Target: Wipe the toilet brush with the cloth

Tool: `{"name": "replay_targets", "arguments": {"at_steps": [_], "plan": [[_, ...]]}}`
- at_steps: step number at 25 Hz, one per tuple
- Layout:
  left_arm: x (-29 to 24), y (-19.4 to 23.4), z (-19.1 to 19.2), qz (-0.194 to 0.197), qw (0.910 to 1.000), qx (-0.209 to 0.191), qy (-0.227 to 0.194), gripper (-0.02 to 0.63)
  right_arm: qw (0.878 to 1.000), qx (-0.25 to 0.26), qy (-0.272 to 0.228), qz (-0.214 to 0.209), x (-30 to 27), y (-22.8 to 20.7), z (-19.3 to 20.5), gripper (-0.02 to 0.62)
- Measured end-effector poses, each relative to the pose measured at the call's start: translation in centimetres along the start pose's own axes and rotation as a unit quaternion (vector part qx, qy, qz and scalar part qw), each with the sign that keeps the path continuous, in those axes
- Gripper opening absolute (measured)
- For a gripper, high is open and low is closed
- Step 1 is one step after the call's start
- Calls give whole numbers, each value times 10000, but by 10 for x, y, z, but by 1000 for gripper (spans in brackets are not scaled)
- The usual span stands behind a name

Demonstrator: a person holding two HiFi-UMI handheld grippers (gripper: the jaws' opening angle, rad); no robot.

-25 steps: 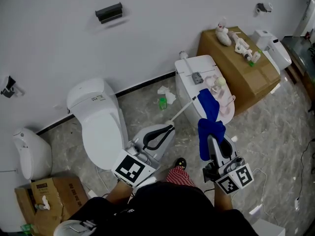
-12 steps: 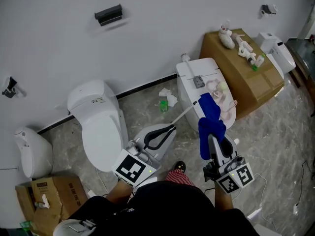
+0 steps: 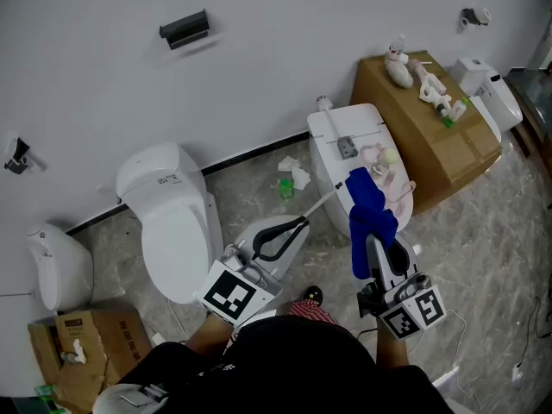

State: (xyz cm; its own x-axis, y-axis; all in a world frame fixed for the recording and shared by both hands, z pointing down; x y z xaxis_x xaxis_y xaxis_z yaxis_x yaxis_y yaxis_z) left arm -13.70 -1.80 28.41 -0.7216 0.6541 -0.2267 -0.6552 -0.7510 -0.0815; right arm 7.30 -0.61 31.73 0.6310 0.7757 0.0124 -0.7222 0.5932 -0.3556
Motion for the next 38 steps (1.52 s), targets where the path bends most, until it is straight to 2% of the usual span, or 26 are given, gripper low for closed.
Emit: {"name": "replay_targets", "arguments": {"at_steps": [15,24,38], "plan": [[-48,-13,-10,-36,9998,-175,67,6,9999,-59,-115,24,13,-51,-11,64],[-57,-10,-9,-55,9996,-211,191,6,9997,-191,-109,66,14,-62,-5,64],[-76,18,-6,229,9993,-155,240,6,9993,-193,-124,292,-3,-71,-2,64]]}}
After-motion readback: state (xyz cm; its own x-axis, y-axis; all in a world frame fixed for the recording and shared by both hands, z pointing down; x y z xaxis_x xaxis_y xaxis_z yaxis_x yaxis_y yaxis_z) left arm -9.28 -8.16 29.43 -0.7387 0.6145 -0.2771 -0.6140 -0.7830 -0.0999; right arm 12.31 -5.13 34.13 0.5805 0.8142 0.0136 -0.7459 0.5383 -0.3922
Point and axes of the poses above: the fingertips, and each gripper's own axes: x backward along the fingers, y to its left, z out of its underside, the point moved 7 cm from there along x, backward along the fingers, and after that the axes turned 9 degrees about y, right-handed, at the moved point
